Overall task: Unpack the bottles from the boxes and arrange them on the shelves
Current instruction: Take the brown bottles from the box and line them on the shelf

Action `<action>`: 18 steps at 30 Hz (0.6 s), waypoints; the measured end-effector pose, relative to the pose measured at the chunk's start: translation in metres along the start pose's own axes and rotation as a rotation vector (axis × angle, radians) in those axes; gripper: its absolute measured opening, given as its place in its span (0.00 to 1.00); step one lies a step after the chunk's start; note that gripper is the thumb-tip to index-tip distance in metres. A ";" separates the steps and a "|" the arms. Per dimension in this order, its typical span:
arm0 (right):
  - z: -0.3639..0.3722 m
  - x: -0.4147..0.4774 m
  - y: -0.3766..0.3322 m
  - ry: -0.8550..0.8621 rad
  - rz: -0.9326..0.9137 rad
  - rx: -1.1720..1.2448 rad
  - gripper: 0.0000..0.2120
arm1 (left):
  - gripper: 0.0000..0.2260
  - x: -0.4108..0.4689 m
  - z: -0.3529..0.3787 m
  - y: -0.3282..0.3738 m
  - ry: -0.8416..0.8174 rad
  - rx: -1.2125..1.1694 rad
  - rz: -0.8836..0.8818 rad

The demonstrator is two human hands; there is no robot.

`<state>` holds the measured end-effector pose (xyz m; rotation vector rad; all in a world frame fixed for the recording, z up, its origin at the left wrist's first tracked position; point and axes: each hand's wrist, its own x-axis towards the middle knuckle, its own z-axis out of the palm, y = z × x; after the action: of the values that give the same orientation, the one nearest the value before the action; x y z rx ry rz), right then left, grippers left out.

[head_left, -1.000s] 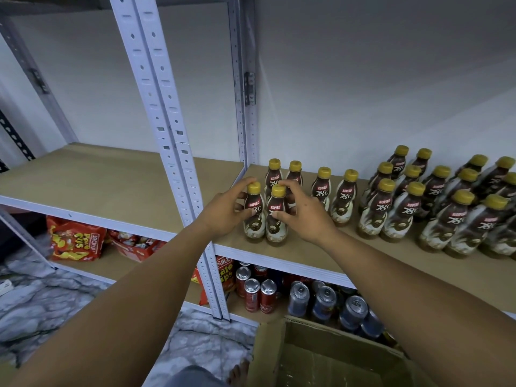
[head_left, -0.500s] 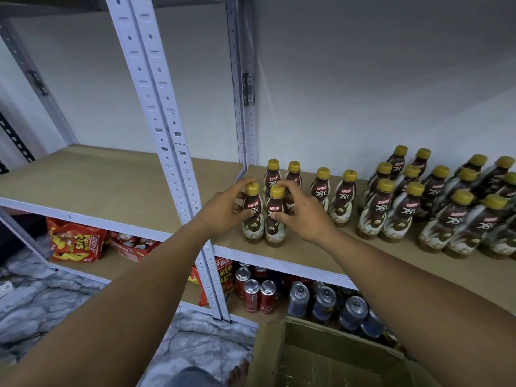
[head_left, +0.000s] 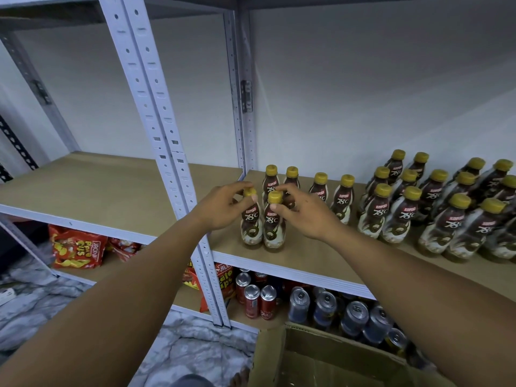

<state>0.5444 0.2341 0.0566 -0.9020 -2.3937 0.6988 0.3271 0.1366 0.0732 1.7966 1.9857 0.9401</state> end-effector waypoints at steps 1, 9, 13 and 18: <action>-0.004 0.001 -0.001 -0.008 -0.001 0.001 0.20 | 0.20 0.003 -0.002 0.002 -0.002 0.002 -0.004; -0.036 0.009 0.003 -0.062 0.035 -0.057 0.16 | 0.14 0.029 -0.012 0.021 0.033 0.103 0.068; -0.066 0.015 0.010 -0.021 0.058 -0.086 0.15 | 0.13 0.051 -0.011 0.039 0.020 0.135 0.134; -0.116 0.025 0.028 0.015 0.075 -0.168 0.15 | 0.15 0.078 0.002 0.074 -0.047 0.106 0.185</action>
<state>0.6090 0.3035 0.1328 -1.0656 -2.4444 0.5217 0.3718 0.2125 0.1350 2.0706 1.8986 0.8505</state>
